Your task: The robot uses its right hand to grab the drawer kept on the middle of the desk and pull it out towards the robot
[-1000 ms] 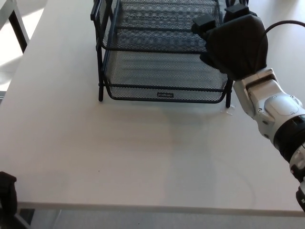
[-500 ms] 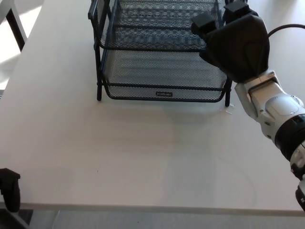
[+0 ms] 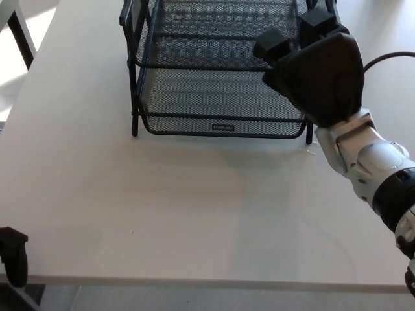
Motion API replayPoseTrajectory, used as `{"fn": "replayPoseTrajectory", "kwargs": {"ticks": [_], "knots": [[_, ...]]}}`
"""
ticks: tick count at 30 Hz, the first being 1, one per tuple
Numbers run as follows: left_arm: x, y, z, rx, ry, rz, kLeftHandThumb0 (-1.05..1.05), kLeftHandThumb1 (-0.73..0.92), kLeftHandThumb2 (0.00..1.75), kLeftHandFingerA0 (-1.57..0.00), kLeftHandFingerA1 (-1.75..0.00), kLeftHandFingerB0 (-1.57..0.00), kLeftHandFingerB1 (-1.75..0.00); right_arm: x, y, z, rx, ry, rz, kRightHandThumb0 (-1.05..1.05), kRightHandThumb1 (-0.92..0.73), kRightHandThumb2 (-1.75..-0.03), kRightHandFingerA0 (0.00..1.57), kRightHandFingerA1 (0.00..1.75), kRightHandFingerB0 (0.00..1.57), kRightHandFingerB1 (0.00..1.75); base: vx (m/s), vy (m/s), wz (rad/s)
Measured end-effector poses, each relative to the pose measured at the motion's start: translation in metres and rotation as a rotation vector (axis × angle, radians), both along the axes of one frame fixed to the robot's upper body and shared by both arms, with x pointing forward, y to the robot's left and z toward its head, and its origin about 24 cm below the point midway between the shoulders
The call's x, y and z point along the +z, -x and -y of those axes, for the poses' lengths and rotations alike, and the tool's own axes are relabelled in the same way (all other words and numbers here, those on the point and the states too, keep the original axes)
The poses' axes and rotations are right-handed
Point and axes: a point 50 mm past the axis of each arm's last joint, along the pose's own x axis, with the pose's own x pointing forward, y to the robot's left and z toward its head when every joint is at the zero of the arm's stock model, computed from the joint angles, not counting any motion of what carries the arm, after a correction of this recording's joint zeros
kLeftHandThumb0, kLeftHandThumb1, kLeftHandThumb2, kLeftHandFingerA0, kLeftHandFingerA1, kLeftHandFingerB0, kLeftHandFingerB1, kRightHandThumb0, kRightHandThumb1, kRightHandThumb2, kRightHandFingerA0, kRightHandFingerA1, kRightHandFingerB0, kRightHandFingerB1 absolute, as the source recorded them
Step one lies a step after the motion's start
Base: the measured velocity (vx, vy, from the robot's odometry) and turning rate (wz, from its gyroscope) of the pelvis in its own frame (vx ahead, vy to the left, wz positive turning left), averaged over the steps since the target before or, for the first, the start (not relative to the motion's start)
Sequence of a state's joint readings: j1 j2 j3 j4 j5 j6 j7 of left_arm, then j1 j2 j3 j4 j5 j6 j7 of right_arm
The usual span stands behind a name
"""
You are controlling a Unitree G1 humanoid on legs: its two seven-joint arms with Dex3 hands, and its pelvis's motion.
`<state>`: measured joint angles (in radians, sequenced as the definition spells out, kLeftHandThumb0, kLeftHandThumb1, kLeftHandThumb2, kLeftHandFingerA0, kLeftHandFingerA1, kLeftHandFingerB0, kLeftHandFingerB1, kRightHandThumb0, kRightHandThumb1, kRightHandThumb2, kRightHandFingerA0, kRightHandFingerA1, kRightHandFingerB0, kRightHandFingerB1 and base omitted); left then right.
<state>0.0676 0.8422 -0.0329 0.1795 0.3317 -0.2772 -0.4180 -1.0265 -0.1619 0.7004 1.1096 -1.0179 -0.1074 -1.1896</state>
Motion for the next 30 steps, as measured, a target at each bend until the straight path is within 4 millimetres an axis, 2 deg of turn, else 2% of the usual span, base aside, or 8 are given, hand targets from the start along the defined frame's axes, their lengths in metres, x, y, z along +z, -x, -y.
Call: {"fn": "replayPoseTrajectory", "kwargs": {"ticks": [6,7,14,17,19,24,26,30], "knots": [[0.000,0.000,0.000,0.001,-0.001,-0.005,-0.11,0.52,0.63,-0.75,-1.38,-0.69,-1.25,-0.007,0.012,0.004,0.062,-0.020,0.061,-0.50,-0.54,-0.57,0.89,1.23,0.91,0.81,0.00,0.000,0.00],[0.000,0.000,0.000,0.001,-0.002,-0.005,-0.10,0.51,0.63,-0.76,-1.40,-0.69,-1.26,-0.007,0.013,0.005,0.067,-0.021,0.067,-0.51,-0.54,-0.57,0.92,1.19,0.92,0.78,0.00,0.000,0.00],[-0.001,0.000,-0.001,0.003,-0.002,-0.006,-0.10,0.52,0.62,-0.76,-1.39,-0.70,-1.25,-0.014,0.028,0.011,0.115,-0.028,0.098,-0.51,-0.53,-0.57,0.90,1.24,0.94,0.82,0.00,0.000,0.00],[0.000,0.000,-0.001,0.003,-0.002,-0.005,-0.14,0.52,0.63,-0.76,-1.35,-0.70,-1.20,-0.017,0.035,0.014,0.128,-0.032,0.106,-0.51,-0.55,-0.57,0.90,1.20,0.96,0.80,0.00,0.000,0.00],[0.000,0.000,-0.001,0.004,-0.002,-0.006,-0.10,0.51,0.61,-0.76,-1.33,-0.72,-1.17,-0.020,0.039,0.017,0.136,-0.032,0.110,-0.49,-0.55,-0.57,0.96,1.12,0.98,0.71,0.00,0.000,0.00],[-0.002,0.001,-0.003,0.009,-0.003,-0.011,-0.11,0.51,0.62,-0.77,-1.32,-0.72,-1.15,-0.026,0.050,0.023,0.145,-0.031,0.113,-0.49,-0.53,-0.57,0.97,1.15,0.97,0.76,0.00,0.000,0.00],[-0.002,0.001,-0.003,0.010,-0.003,-0.012,-0.12,0.50,0.63,-0.77,-1.35,-0.71,-1.16,-0.026,0.052,0.025,0.146,-0.033,0.117,-0.48,-0.55,-0.57,0.97,1.14,0.98,0.84,0.00,0.000,0.00],[-0.002,0.001,-0.003,0.008,-0.003,-0.012,-0.11,0.51,0.63,-0.77,-1.35,-0.71,-1.19,-0.029,0.058,0.026,0.143,-0.048,0.124,-0.48,-0.53,-0.57,0.97,1.18,0.99,0.77,0.00,0.000,0.00]]}}
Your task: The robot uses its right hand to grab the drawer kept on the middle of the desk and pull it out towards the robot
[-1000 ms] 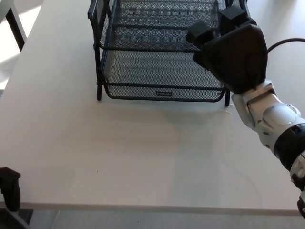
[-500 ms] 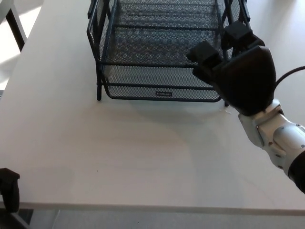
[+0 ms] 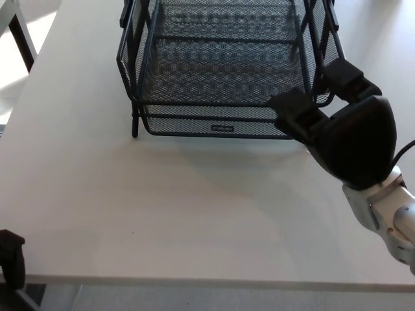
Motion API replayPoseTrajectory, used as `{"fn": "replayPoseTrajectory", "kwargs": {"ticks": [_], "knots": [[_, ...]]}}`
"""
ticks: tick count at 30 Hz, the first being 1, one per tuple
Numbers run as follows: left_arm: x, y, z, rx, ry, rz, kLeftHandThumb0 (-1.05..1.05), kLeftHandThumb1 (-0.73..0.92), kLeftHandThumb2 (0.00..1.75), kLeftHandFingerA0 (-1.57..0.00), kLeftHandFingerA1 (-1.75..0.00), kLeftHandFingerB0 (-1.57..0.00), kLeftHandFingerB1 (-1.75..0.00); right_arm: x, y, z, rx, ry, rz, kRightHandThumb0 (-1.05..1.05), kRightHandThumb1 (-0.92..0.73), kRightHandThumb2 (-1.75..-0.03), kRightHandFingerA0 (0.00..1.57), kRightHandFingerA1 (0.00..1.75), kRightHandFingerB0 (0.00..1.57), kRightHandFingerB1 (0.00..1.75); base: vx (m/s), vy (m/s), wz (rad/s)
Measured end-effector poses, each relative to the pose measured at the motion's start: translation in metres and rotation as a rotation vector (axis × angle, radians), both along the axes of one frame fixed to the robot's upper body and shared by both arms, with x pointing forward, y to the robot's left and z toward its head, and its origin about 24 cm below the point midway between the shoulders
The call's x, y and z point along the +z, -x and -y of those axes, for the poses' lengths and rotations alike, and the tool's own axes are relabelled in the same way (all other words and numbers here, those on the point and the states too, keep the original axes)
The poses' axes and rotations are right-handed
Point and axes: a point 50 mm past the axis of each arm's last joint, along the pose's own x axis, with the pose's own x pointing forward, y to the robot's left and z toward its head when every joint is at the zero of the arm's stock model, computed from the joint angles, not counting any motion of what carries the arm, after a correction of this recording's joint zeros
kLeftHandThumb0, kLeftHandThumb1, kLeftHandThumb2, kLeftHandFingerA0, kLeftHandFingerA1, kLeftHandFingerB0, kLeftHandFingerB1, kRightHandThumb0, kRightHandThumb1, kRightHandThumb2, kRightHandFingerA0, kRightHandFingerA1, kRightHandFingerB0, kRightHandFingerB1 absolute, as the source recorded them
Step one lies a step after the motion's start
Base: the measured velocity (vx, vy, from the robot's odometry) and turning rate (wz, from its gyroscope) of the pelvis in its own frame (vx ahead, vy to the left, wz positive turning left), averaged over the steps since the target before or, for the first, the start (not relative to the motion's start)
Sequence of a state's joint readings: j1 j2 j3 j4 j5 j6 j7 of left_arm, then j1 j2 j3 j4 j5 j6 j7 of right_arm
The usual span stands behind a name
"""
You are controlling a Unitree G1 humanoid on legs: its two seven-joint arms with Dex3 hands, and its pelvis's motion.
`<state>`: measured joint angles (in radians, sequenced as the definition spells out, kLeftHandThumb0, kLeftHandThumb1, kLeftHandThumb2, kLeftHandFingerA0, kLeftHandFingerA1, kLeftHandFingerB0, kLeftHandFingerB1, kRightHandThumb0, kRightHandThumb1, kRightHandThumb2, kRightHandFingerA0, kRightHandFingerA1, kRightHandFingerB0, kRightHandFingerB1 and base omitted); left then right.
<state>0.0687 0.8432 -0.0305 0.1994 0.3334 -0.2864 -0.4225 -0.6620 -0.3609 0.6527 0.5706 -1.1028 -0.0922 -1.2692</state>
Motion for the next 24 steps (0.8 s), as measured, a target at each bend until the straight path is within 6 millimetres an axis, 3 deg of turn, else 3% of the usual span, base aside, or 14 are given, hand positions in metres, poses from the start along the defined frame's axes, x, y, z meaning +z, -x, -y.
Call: {"fn": "replayPoseTrajectory", "kwargs": {"ticks": [4,6,11,13,15,17,19,20,21,24], "knots": [[0.000,0.000,-0.001,0.002,0.000,-0.001,-0.11,0.52,0.63,-0.75,-1.37,-0.70,-1.23,-0.002,0.003,0.000,0.004,-0.005,-0.002,-0.48,-0.54,-0.57,0.96,1.22,0.96,0.78,0.00,0.000,0.00],[0.000,0.000,-0.001,0.002,0.000,-0.001,-0.10,0.51,0.61,-0.75,-1.32,-0.71,-1.15,-0.002,0.004,-0.001,0.004,-0.005,-0.002,-0.48,-0.54,-0.56,0.96,1.23,0.95,0.82,0.00,0.000,0.00],[0.000,0.000,-0.001,0.002,0.000,-0.001,-0.11,0.51,0.63,-0.76,-1.34,-0.70,-1.18,-0.003,0.004,-0.002,0.005,-0.011,-0.002,-0.48,-0.53,-0.56,0.96,1.23,0.97,0.72,0.00,0.000,0.00],[0.000,0.000,-0.001,0.002,0.000,-0.002,-0.11,0.53,0.62,-0.75,-1.36,-0.71,-1.19,-0.003,0.005,-0.003,0.004,-0.014,-0.002,-0.48,-0.52,-0.57,0.96,1.16,0.95,0.69,0.00,0.000,0.00],[-0.001,0.001,0.000,0.000,0.001,-0.002,-0.11,0.54,0.61,-0.74,-1.35,-0.71,-1.18,-0.003,0.005,-0.003,0.005,-0.017,0.000,-0.48,-0.54,-0.57,0.87,1.05,0.79,0.64,0.00,0.000,0.00],[-0.001,0.002,0.000,-0.001,0.001,-0.006,-0.13,0.54,0.61,-0.74,-1.35,-0.71,-1.16,-0.002,0.005,-0.003,0.006,-0.021,0.000,-0.52,-0.55,-0.57,0.64,0.87,0.58,0.54,0.00,0.000,0.00],[-0.002,0.002,0.000,-0.001,0.001,-0.009,-0.13,0.54,0.61,-0.74,-1.35,-0.71,-1.16,-0.001,0.006,-0.004,0.013,-0.025,-0.003,-0.52,-0.55,-0.57,0.64,0.87,0.58,0.54,0.00,0.000,0.00],[-0.002,0.003,0.000,-0.001,0.001,-0.010,-0.10,0.52,0.63,-0.77,-1.31,-0.71,-1.15,-0.001,0.006,-0.004,0.016,-0.026,-0.003,-0.64,-0.59,-0.59,0.33,0.65,0.35,0.41,0.00,0.000,0.00],[-0.002,0.003,0.000,-0.001,0.001,-0.010,-0.10,0.52,0.63,-0.77,-1.31,-0.71,-1.15,0.001,0.008,-0.004,0.019,-0.027,-0.004,-0.64,-0.59,-0.59,0.33,0.65,0.35,0.41,0.00,0.000,0.00],[-0.003,0.003,-0.001,0.002,0.001,-0.015,-0.13,0.53,0.62,-0.74,-1.30,-0.69,-1.13,0.004,0.013,-0.003,0.017,-0.032,-0.015,-0.78,-0.60,-0.59,0.10,0.56,0.13,0.36,0.00,0.000,0.00]]}}
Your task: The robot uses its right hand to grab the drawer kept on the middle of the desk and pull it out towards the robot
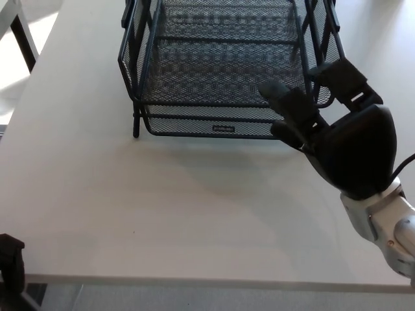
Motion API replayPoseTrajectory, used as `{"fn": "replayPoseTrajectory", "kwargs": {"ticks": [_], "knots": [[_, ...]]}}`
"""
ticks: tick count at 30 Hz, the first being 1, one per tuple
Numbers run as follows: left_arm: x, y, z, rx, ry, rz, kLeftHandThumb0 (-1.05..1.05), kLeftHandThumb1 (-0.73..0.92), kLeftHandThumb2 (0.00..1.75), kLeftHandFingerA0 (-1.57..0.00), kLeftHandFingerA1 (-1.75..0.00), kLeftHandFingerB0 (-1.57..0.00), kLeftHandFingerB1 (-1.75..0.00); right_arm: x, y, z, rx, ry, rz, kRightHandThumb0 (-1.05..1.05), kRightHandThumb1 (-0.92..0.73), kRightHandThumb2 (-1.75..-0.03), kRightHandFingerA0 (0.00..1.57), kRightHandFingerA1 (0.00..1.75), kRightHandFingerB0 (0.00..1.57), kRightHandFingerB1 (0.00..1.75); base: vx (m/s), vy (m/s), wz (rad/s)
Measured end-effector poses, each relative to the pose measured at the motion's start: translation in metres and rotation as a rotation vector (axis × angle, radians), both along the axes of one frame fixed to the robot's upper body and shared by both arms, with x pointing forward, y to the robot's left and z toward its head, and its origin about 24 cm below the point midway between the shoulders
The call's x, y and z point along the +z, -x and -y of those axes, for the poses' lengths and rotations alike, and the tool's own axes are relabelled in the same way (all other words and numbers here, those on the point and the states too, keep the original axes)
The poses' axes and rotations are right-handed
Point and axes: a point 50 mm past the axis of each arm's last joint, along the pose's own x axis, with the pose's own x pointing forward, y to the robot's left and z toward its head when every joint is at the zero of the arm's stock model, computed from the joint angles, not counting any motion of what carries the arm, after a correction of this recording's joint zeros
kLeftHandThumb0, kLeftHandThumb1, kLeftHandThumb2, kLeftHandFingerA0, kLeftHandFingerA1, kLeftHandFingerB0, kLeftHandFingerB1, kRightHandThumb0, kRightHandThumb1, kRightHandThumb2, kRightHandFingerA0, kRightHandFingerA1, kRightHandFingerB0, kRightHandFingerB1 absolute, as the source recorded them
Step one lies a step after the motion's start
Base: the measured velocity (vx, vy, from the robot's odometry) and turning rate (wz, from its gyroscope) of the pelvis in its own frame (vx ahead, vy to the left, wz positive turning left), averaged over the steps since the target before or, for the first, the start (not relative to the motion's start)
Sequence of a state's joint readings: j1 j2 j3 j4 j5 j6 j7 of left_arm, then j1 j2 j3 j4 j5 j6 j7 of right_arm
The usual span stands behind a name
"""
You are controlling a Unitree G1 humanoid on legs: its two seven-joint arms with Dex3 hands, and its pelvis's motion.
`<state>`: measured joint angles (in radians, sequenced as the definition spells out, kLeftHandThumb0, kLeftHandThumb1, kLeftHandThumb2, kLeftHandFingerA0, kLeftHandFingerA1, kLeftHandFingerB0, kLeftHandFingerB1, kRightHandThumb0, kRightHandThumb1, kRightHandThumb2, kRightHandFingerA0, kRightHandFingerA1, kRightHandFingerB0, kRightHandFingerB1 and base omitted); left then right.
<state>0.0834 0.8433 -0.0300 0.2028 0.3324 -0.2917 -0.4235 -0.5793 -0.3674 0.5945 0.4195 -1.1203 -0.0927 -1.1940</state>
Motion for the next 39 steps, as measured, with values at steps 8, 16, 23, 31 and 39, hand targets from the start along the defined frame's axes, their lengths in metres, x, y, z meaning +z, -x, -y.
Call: {"fn": "replayPoseTrajectory", "kwargs": {"ticks": [8,16,23,31,39], "knots": [[-0.002,0.003,-0.001,0.001,0.000,-0.010,-0.11,0.51,0.63,-0.76,-1.34,-0.70,-1.18,0.016,0.019,0.027,-0.086,0.031,0.014,-1.01,-0.59,-0.98,0.00,0.13,0.00,0.08,0.00,0.000,0.00],[-0.004,0.005,-0.003,0.003,0.002,-0.015,-0.11,0.52,0.61,-0.74,-1.30,-0.70,-1.13,0.034,0.042,0.068,-0.219,0.070,0.012,-0.86,-0.60,-0.65,0.00,0.07,0.00,0.32,0.00,0.000,0.00],[-0.005,0.006,-0.005,0.013,0.002,-0.019,-0.12,0.51,0.65,-0.74,-1.30,-0.70,-1.16,0.037,0.062,0.105,-0.370,0.055,-0.027,-0.91,-0.52,-0.92,0.00,0.20,0.00,0.21,0.00,0.000,0.00],[-0.005,0.006,-0.005,0.011,0.002,-0.017,-0.10,0.50,0.64,-0.75,-1.34,-0.69,-1.18,0.032,0.091,0.151,-0.545,-0.002,-0.080,-0.86,-0.51,-0.89,0.00,0.14,0.11,0.16,0.00,0.000,0.00],[-0.004,0.006,-0.006,0.014,0.002,-0.014,-0.15,0.52,0.63,-0.76,-1.37,-0.69,-1.23,0.016,0.121,0.197,-0.715,-0.038,-0.147,-0.84,-0.65,-0.60,0.00,0.07,0.05,0.30,0.00,0.000,0.00]]}}
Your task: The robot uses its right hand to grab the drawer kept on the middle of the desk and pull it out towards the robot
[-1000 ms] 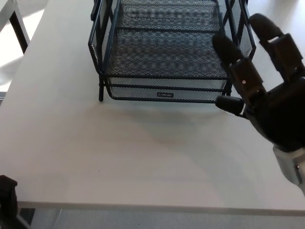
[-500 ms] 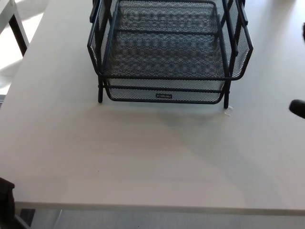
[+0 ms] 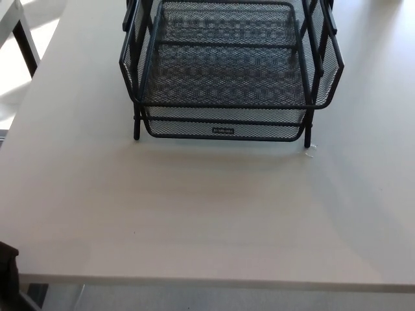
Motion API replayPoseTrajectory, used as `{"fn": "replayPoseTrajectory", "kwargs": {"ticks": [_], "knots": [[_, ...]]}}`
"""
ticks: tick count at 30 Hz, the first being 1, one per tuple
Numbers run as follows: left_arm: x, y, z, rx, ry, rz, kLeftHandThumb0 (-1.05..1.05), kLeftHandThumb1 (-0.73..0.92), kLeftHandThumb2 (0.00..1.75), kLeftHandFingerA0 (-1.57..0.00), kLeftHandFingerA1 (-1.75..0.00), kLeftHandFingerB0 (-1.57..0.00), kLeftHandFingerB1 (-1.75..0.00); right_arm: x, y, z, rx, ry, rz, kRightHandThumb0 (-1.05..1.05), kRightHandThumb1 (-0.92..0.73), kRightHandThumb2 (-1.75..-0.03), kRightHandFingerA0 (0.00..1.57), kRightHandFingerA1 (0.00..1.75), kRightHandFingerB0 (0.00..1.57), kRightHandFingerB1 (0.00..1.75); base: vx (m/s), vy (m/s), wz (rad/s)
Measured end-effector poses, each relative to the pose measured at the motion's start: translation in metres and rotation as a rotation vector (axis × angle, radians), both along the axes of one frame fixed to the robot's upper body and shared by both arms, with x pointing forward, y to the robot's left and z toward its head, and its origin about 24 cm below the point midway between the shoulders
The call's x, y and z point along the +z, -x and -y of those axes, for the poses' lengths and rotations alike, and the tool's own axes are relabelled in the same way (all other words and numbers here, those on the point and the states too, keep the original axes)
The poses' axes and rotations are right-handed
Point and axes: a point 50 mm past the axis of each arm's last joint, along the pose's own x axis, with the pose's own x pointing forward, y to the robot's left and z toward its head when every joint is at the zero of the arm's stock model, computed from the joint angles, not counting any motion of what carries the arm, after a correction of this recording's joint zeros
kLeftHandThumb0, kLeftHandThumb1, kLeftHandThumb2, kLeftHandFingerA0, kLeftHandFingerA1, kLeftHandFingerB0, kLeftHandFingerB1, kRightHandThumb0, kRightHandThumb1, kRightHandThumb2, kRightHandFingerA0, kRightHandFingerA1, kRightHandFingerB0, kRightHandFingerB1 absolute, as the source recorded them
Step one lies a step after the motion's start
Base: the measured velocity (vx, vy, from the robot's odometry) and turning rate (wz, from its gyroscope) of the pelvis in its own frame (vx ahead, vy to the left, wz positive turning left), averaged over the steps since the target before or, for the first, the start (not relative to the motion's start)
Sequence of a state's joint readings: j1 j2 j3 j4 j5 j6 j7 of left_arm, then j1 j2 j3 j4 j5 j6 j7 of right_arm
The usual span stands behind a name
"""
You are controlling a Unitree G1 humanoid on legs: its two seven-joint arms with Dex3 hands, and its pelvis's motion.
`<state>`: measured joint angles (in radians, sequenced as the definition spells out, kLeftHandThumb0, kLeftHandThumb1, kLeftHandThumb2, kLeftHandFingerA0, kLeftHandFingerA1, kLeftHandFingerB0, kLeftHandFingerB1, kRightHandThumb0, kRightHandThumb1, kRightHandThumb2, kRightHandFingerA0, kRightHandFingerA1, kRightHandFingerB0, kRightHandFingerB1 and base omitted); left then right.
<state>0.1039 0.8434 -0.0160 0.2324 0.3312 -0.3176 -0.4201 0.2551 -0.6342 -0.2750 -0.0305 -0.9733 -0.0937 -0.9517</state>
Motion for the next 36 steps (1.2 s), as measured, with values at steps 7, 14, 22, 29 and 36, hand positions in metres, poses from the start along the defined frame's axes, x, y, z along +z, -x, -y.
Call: {"fn": "replayPoseTrajectory", "kwargs": {"ticks": [7,14,22,29,36], "knots": [[0.000,0.000,-0.001,0.004,0.000,0.002,-0.10,0.51,0.62,-0.74,-1.30,-0.71,-1.15,-0.022,0.017,0.039,-0.165,-0.035,-0.046,-1.04,-0.73,-1.03,0.00,0.02,0.04,0.09,0.00,0.000,0.00],[0.000,0.000,-0.001,0.005,0.002,0.003,-0.10,0.50,0.65,-0.74,-1.32,-0.69,-1.11,-0.052,0.039,0.073,-0.333,-0.090,-0.133,-0.80,-0.66,-0.62,0.00,0.25,0.08,0.33,0.00,0.000,0.00],[0.000,0.000,-0.001,0.005,0.003,0.003,-0.11,0.51,0.63,-0.74,-1.27,-0.71,-1.10,-0.084,0.060,0.098,-0.493,-0.197,-0.233,-0.89,-0.59,-0.93,0.00,0.13,0.11,0.33,0.00,0.000,0.00],[0.000,0.000,-0.001,0.007,0.003,0.002,-0.09,0.51,0.62,-0.75,-1.24,-0.72,-1.03,-0.120,0.078,0.104,-0.629,-0.348,-0.359,-0.79,-0.72,-0.64,0.00,0.08,0.05,0.32,0.00,0.000,0.00],[-0.002,0.001,-0.001,0.014,0.010,0.001,-0.11,0.50,0.64,-0.75,-1.30,-0.72,-1.16,-0.165,0.089,0.088,-0.729,-0.571,-0.498,-0.81,-0.52,-0.91,0.01,0.32,0.13,0.47,0.00,0.000,0.00]]}}
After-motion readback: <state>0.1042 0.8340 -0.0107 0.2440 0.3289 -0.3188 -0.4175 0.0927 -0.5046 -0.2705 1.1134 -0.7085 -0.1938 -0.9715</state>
